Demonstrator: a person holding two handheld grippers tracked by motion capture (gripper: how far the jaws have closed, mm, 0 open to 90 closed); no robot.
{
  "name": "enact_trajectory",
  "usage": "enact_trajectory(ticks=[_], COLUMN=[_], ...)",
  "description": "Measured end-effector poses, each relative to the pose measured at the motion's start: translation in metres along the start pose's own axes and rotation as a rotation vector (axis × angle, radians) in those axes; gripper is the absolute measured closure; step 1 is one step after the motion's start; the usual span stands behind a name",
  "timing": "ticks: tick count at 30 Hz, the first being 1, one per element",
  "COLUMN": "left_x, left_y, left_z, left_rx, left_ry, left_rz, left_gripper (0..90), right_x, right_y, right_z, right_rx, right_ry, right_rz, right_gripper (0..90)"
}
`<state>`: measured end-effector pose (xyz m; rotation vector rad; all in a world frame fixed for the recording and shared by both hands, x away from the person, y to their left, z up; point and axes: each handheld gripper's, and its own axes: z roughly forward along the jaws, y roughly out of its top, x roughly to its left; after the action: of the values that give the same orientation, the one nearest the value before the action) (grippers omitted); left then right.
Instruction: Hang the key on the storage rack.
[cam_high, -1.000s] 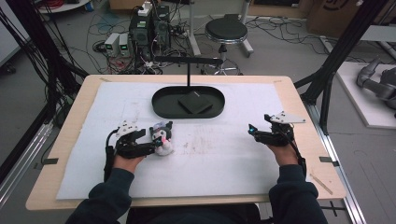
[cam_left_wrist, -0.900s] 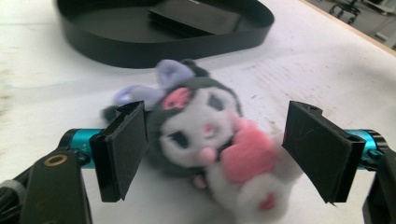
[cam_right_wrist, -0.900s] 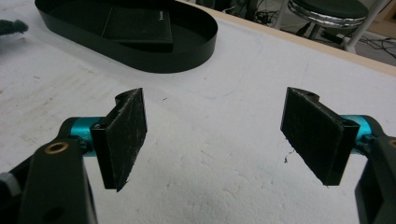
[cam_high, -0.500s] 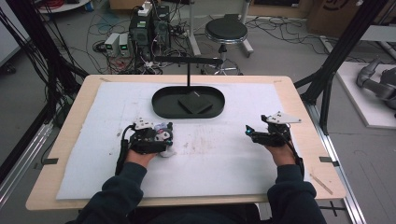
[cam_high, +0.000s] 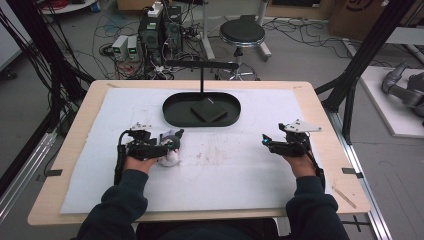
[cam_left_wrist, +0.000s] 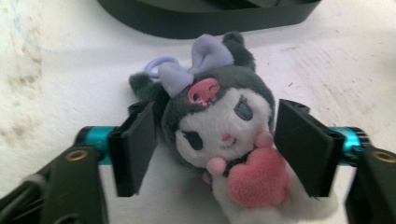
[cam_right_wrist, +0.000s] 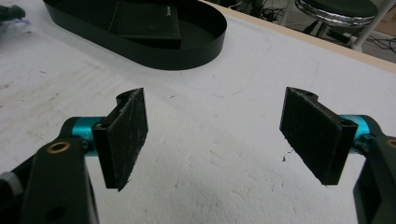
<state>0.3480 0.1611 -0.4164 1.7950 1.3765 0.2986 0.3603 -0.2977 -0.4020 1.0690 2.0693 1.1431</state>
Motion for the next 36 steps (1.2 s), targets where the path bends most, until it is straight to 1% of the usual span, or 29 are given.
enact_trajectory(ticks=[2,4,6,8,9,10,11,13,15,17,18,19,21,23,25,26,27,29,31,32,36], left_x=[-0.005,-0.009,-0.010,-0.008,-0.008,-0.007,-0.006,-0.005,-0.005,-0.005,-0.004,-0.004,-0.004,-0.003,0.000,0.002,0.003,0.008,0.011,0.012,0.014], left_y=[0.000,-0.001,-0.004,-0.008,-0.009,-0.010,-0.010,-0.009,-0.006,-0.005,-0.003,-0.001,0.005,0.012,0.021,0.025,0.029,0.042,0.054,0.061,0.087], left_z=[0.006,0.013,0.020,0.026,0.027,0.025,0.024,0.023,0.022,0.020,0.018,0.016,0.008,-0.002,-0.013,-0.018,-0.021,-0.032,-0.040,-0.043,-0.051], left_rx=[0.017,0.039,0.063,0.110,0.102,0.098,0.100,0.109,0.118,0.103,0.089,0.067,0.018,-0.042,-0.071,-0.084,-0.097,-0.119,-0.136,-0.137,-0.143], left_ry=[0.000,0.032,0.047,0.054,0.048,0.043,0.023,-0.005,-0.030,-0.058,-0.065,-0.078,-0.104,-0.142,-0.165,-0.167,-0.166,-0.170,-0.175,-0.182,-0.185], left_rz=[0.000,0.009,0.003,0.012,0.022,0.037,0.045,0.088,0.157,0.203,0.217,0.236,0.288,0.334,0.370,0.383,0.386,0.389,0.391,0.396,0.401], left_gripper=[27.3,22.0,20.9,20.9,20.6,21.6,24.7,28.5,31.5,33.5,34.2,35.0,36.2,37.2,37.4,37.4,37.5,37.6,37.9,38.0,38.1], right_x=[0.000,0.001,0.001,0.001,0.001,0.001,0.001,0.000,0.000,0.001,0.001,0.001,0.001,0.001,0.002,0.002,0.002,0.002,0.002,0.003,0.003], right_y=[0.000,0.000,0.001,0.001,0.001,0.001,0.001,0.001,0.000,0.001,0.001,0.001,0.000,0.001,0.001,0.001,0.001,0.002,0.002,0.002,0.003], right_z=[0.000,0.000,0.000,0.000,0.000,0.000,0.000,0.000,0.001,0.001,0.001,0.001,0.000,0.000,-0.001,-0.001,-0.001,-0.001,-0.001,-0.001,0.000], right_rx=[0.000,0.001,-0.001,-0.001,0.002,0.001,-0.001,0.000,0.001,0.002,0.003,0.004,0.004,0.002,-0.002,-0.003,-0.003,-0.005,-0.008,-0.009,-0.013], right_ry=[-0.001,0.000,0.002,0.005,0.006,0.005,0.006,0.005,0.004,0.008,0.008,0.007,0.007,0.004,0.006,0.007,0.006,0.009,0.011,0.011,0.016], right_rz=[0.002,0.004,-0.001,-0.002,-0.002,-0.005,-0.003,0.000,-0.003,0.000,-0.002,0.000,-0.002,-0.005,-0.001,0.000,-0.002,-0.001,-0.005,-0.005,-0.005], right_gripper=[24.0,24.0,24.1,24.2,24.2,24.2,24.3,24.4,24.4,24.7,24.8,24.8,24.8,24.8,24.9,24.9,24.9,24.9,25.0,25.0,25.0])
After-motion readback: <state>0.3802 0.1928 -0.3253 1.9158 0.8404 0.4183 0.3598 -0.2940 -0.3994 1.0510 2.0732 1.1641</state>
